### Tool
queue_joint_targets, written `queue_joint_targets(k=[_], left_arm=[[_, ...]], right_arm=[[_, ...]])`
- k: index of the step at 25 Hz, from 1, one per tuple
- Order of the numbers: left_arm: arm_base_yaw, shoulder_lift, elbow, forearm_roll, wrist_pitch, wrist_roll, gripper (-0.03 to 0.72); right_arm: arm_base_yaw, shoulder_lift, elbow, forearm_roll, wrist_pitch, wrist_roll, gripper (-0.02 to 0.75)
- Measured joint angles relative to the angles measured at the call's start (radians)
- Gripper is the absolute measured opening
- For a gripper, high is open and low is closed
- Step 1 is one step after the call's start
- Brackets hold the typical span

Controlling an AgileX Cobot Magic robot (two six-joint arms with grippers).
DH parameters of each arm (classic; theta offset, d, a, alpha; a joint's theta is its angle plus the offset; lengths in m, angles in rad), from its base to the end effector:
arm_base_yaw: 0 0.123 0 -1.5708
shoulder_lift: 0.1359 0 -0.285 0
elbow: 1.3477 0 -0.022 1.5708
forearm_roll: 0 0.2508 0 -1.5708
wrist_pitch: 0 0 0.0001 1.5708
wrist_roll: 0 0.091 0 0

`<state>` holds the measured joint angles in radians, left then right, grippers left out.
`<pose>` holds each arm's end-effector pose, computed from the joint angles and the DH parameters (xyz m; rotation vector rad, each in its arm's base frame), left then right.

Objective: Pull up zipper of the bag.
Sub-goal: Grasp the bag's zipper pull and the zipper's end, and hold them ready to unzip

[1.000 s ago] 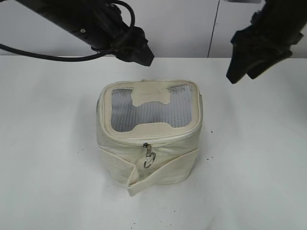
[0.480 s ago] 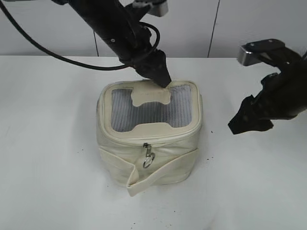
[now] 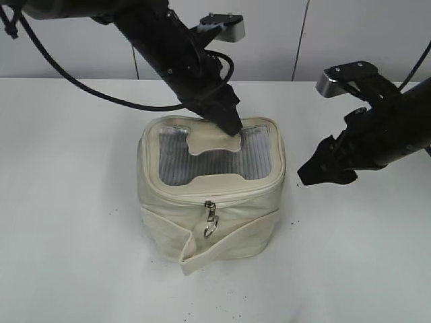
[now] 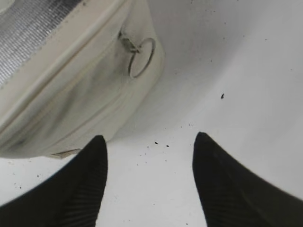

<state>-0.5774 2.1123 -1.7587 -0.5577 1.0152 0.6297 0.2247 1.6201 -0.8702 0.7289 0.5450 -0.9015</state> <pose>0.3592 -0.2828 0.2243 1.2947 2.4363 -0.7163 0.2887 0.0983 0.1905 -0.7268 2.5190 0.4585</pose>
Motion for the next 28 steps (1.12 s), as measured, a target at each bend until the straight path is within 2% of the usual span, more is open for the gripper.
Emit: queue_joint_targets(k=[1, 2, 3, 8, 15, 19, 22, 25, 28], left_arm=[[-0.001, 0.0, 0.0, -0.002, 0.005, 0.004, 0.099], [-0.001, 0.0, 0.0, -0.004, 0.008, 0.005, 0.06], [-0.001, 0.0, 0.0, -0.005, 0.009, 0.006, 0.054], [-0.001, 0.0, 0.0, -0.007, 0.011, 0.006, 0.054], [-0.001, 0.0, 0.0, -0.01, 0.015, 0.006, 0.054], [0.0, 0.0, 0.0, -0.02, 0.018, 0.006, 0.054], [0.0, 0.0, 0.0, -0.023, 0.019, 0.006, 0.054], [0.0, 0.001, 0.0, -0.025, 0.02, 0.006, 0.054], [0.0, 0.001, 0.0, -0.025, 0.02, 0.006, 0.05]], right_arm=[[0.0, 0.01, 0.0, 0.003, -0.001, -0.007, 0.428], [0.0, 0.017, 0.001, 0.011, -0.003, -0.015, 0.428], [0.0, 0.02, 0.001, 0.022, -0.003, -0.029, 0.428], [0.0, 0.027, 0.001, 0.127, -0.004, -0.166, 0.428], [0.0, 0.087, -0.002, 0.35, -0.019, -0.438, 0.428], [0.0, 0.146, -0.038, 0.398, -0.034, -0.503, 0.405], [0.0, 0.186, -0.077, 0.405, -0.034, -0.513, 0.298], [0.0, 0.199, -0.099, 0.408, -0.014, -0.511, 0.071], [0.0, 0.199, -0.101, 0.37, 0.02, -0.431, -0.006]])
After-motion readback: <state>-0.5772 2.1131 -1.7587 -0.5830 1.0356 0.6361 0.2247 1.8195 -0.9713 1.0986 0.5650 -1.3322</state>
